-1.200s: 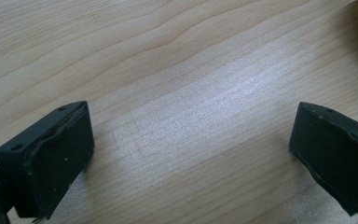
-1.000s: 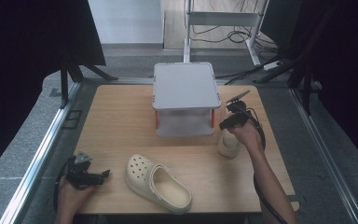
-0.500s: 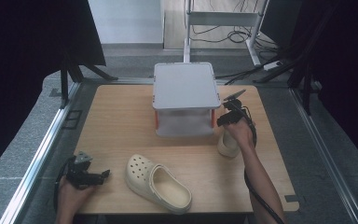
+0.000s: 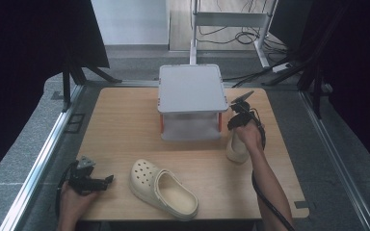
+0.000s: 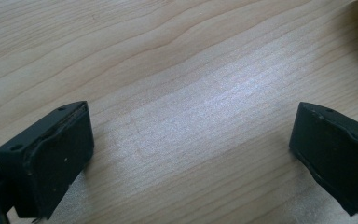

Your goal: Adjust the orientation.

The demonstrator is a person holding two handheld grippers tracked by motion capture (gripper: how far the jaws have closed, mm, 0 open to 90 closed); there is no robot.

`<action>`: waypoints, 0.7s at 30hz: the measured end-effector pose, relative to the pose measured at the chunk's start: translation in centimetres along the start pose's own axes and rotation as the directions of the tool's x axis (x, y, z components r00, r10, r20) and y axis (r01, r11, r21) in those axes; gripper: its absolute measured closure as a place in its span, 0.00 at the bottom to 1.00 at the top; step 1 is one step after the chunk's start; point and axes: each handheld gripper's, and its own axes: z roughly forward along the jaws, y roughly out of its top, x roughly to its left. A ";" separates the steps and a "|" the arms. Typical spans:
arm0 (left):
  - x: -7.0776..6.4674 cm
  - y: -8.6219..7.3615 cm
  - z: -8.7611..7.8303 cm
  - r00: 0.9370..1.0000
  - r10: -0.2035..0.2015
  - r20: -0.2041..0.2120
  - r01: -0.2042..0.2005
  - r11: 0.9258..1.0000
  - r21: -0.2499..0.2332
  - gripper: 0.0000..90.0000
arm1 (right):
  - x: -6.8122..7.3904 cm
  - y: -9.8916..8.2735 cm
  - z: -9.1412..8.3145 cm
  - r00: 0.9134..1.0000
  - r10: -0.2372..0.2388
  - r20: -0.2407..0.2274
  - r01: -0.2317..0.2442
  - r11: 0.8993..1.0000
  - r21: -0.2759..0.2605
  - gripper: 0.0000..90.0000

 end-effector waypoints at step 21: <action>0.0 0.0 0.0 1.000 0.000 0.000 0.000 1.000 0.000 0.00 | -4.1 -3.9 -4.6 0.996 -0.059 0.067 0.059 0.998 -0.004 0.87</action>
